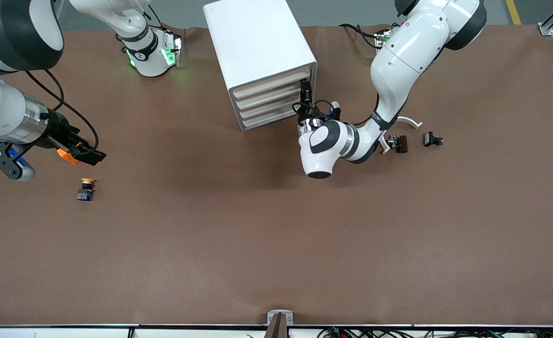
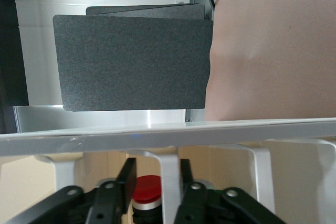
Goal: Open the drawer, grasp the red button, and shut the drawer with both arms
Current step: 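Grasp the drawer handle with the left gripper while the right gripper approaches, then pull the drawer open with the left gripper while the right gripper reaches in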
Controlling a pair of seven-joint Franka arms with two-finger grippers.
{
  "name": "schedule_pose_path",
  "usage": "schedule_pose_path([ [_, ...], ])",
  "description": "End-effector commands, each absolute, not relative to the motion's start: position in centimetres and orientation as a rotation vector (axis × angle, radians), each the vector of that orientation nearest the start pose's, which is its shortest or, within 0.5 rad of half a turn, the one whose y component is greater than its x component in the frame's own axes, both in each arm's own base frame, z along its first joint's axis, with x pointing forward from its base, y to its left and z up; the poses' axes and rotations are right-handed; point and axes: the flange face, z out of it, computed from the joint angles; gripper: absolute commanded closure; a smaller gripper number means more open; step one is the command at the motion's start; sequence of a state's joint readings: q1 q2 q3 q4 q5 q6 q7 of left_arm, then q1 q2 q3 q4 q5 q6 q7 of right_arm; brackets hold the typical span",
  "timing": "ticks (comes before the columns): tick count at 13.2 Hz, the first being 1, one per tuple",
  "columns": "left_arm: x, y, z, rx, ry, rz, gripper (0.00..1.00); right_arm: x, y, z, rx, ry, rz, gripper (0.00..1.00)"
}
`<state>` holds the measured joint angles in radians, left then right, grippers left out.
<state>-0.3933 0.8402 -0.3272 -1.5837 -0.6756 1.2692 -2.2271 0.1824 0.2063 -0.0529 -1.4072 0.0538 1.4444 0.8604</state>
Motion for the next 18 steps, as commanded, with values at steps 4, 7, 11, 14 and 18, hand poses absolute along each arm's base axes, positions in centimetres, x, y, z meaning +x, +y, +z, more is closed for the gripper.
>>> schedule_pose_path([
  [4,39.5,-43.0,18.0,-1.218,-1.382,1.215,0.89,58.9,11.2,57.8,-2.967,1.215,0.226,0.0],
  [7,39.8,-42.6,17.9,-1.218,-1.39,1.207,0.89,58.7,12.4,57.5,-2.953,1.271,0.227,0.0],
  [11,40.4,-42.0,17.9,-1.214,-1.404,1.206,0.89,58.3,15.2,57.4,-2.93,1.35,0.212,0.0],
  [14,41.5,-41.4,17.8,-1.213,-1.432,1.203,0.88,58.0,17.2,57.3,-2.909,1.382,0.185,0.0],
  [18,42.8,-40.0,17.8,-1.197,-1.46,1.216,0.87,57.6,19.0,57.1,-2.884,1.458,0.179,0.0],
])
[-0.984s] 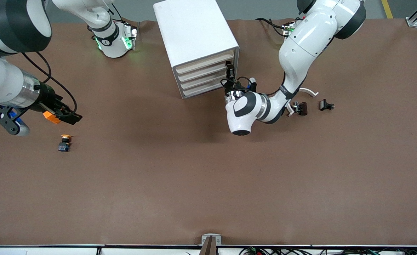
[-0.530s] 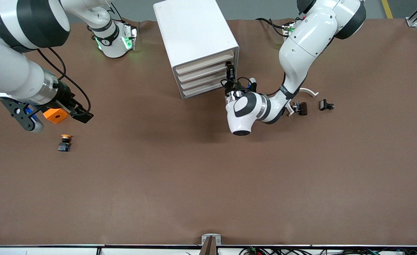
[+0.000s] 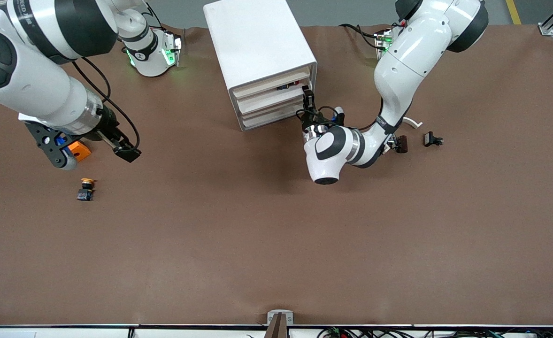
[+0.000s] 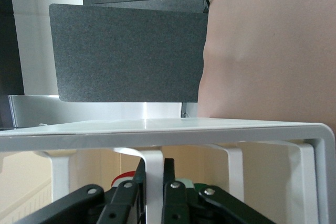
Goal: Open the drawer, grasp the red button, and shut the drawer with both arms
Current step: 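Pull the drawer open with the left gripper while the right gripper reaches in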
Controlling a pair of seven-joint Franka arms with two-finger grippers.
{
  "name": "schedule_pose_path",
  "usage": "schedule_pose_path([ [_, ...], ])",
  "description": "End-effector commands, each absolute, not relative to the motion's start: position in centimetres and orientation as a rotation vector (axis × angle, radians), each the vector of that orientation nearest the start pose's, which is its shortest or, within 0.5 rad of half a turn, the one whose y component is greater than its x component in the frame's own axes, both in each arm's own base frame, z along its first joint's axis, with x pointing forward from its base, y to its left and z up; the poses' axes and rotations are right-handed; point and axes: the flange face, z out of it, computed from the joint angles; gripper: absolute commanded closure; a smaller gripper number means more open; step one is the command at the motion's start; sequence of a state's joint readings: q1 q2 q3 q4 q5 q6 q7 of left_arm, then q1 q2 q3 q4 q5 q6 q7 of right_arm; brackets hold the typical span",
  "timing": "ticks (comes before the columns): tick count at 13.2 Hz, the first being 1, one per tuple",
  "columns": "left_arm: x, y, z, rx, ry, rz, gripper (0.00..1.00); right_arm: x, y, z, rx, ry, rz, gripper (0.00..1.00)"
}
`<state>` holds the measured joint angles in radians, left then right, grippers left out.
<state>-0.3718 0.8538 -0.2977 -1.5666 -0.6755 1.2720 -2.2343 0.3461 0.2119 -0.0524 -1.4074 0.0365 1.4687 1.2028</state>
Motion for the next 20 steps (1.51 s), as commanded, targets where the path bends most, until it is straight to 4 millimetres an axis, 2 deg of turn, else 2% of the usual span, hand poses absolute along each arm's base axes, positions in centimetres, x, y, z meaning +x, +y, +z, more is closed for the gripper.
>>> schedule_pose_path([
  [1,43.3,-39.3,17.4,-1.195,-1.476,1.196,0.86,57.5,19.6,56.9,-2.876,1.482,0.18,0.0],
  [2,43.5,-39.1,17.5,-1.198,-1.483,1.191,0.86,57.4,20.0,56.6,-2.868,1.508,0.187,0.0],
  [3,44.5,-38.4,17.6,-1.195,-1.504,1.195,0.86,57.1,21.0,56.4,-2.857,1.539,0.185,0.0],
  [6,45.6,-37.2,17.5,-1.189,-1.531,1.189,0.86,56.2,23.6,56.0,-2.836,1.611,0.181,0.0],
  [11,47.8,-34.8,17.8,-1.194,-1.578,1.172,0.86,54.9,28.3,53.6,-2.8,1.757,0.188,0.0],
  [14,49.3,-33.3,18.3,-1.192,-1.613,1.181,0.86,54.0,29.7,53.3,-2.808,1.765,0.197,0.0],
  [16,50.1,-32.6,18.7,-1.199,-1.632,1.172,0.86,52.1,33.6,52.9,-2.79,1.803,0.167,0.0],
  [18,51.2,-31.5,19.0,-1.197,-1.657,1.175,0.85,51.0,37.5,52.1,-2.672,1.899,0.112,0.0],
  [20,52.2,-30.6,19.3,-1.197,-1.679,1.188,0.85,50.4,40.8,50.0,-2.609,1.939,0.102,0.0],
])
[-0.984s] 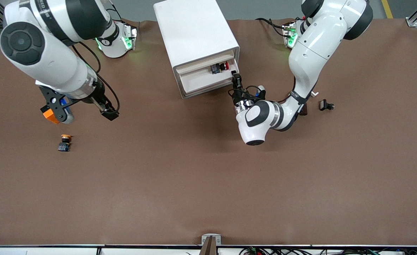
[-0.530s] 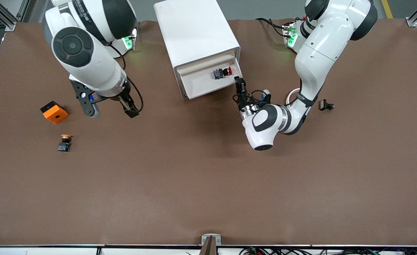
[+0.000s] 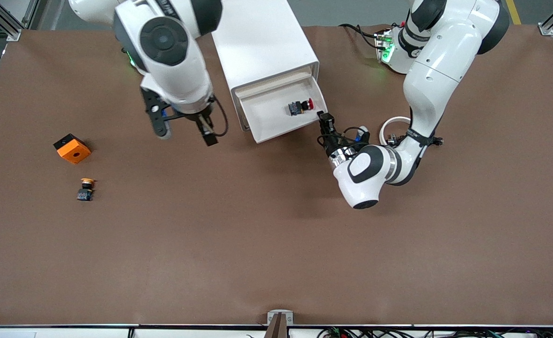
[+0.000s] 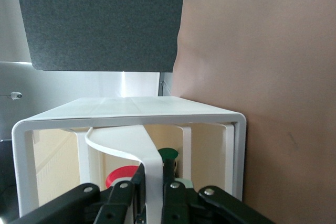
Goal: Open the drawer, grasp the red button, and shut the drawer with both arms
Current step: 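Pull the drawer open with the left gripper while the right gripper reaches in, then grasp the red button inside the drawer with the right gripper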
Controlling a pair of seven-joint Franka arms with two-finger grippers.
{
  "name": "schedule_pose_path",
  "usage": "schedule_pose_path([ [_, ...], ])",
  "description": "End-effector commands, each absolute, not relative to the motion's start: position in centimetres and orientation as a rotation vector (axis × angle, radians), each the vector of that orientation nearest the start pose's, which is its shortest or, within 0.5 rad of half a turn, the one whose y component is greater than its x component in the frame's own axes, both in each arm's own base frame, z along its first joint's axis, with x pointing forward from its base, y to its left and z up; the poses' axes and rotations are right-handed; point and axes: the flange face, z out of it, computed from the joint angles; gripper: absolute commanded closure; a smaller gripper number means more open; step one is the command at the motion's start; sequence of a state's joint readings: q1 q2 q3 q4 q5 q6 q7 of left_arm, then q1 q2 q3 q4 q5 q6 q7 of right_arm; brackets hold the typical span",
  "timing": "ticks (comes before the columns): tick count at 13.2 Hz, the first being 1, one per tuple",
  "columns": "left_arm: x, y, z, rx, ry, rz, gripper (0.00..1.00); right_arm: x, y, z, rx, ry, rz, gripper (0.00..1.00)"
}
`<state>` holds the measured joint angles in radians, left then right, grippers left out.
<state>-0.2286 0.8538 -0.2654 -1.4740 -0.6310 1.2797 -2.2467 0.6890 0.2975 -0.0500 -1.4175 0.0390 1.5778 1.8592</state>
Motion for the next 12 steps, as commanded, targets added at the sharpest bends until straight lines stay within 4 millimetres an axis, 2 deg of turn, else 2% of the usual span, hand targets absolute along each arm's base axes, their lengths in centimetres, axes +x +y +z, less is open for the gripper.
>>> schedule_pose_path([
  [1,52.2,-30.4,19.3,-1.202,-1.68,1.179,0.85,50.1,42.5,48.8,-2.566,1.975,0.094,0.0],
  [3,52.7,-29.6,19.3,-1.194,-1.694,1.184,0.85,49.8,45.0,47.5,-2.459,2.025,0.069,0.0],
  [5,53.2,-29.1,19.5,-1.194,-1.705,1.191,0.85,48.7,47.4,46.3,-2.447,2.011,0.09,0.0],
  [7,53.2,-29.1,19.5,-1.194,-1.705,1.191,0.84,47.5,49.1,44.8,-2.482,1.997,0.09,0.0],
  [8,53.2,-29.0,19.5,-1.193,-1.706,1.192,0.81,47.3,49.4,44.5,-2.466,2.019,0.108,0.0],
  [9,53.2,-29.1,19.6,-1.194,-1.704,1.193,0.74,47.4,49.5,44.0,-2.472,2.021,0.119,0.0],
  [10,53.2,-29.1,19.5,-1.192,-1.706,1.194,0.56,47.1,49.9,43.5,-2.49,2.009,0.123,0.0],
  [11,53.2,-29.1,19.6,-1.193,-1.704,1.195,0.26,46.3,50.8,42.7,-2.514,1.995,0.12,0.0],
  [12,53.2,-29.2,19.6,-1.194,-1.704,1.199,0.0,46.2,51.4,42.1,-2.518,1.981,0.12,0.0],
])
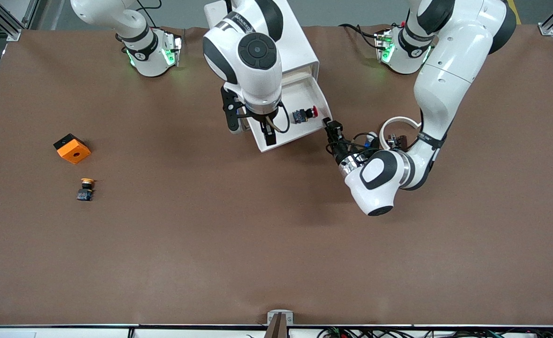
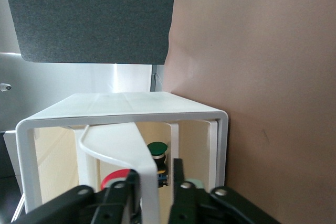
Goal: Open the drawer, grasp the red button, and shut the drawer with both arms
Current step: 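Grasp the red button inside the drawer with the right gripper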
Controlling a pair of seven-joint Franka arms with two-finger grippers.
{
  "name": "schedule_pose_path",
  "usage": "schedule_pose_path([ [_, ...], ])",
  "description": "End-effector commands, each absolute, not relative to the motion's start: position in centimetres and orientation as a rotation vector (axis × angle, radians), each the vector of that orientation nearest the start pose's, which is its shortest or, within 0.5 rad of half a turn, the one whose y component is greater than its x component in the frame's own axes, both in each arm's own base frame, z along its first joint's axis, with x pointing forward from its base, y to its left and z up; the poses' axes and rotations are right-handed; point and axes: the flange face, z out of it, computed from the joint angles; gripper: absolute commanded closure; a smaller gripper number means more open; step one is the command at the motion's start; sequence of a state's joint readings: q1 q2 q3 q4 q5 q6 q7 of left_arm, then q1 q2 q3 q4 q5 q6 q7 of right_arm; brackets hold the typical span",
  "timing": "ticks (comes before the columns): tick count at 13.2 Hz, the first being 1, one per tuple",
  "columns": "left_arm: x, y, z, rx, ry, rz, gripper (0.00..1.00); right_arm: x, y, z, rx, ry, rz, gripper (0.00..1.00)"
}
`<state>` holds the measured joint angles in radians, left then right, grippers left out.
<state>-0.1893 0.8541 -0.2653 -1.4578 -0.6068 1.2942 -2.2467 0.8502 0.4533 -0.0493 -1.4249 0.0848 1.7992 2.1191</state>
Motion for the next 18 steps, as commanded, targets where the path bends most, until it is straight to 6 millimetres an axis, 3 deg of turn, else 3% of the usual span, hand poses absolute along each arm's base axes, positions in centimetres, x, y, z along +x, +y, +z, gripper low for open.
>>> schedule_pose_path([
  [1,53.2,-29.2,19.6,-1.193,-1.703,1.203,0.0,45.9,52.2,41.0,-2.528,1.963,0.122,0.0],
  [4,53.2,-29.4,19.8,-1.193,-1.702,1.21,0.0,44.5,54.3,39.5,-2.593,1.837,0.137,0.0],
  [9,53.1,-30.1,20.6,-1.18,-1.683,1.278,0.0,41.9,56.5,39.5,-2.684,1.678,0.2,0.0],
  [12,52.8,-30.4,21.5,-1.18,-1.656,1.309,0.0,41.6,56.9,38.5,-2.695,1.684,0.212,0.0],
  [14,52.8,-30.4,22.1,-1.187,-1.638,1.329,0.0,41.6,57.1,36.8,-2.689,1.72,0.257,0.0],
  [18,53.3,-30.0,24.8,-1.258,-1.601,1.414,0.0,41.6,57.9,35.0,-2.642,1.765,0.258,0.0],
])
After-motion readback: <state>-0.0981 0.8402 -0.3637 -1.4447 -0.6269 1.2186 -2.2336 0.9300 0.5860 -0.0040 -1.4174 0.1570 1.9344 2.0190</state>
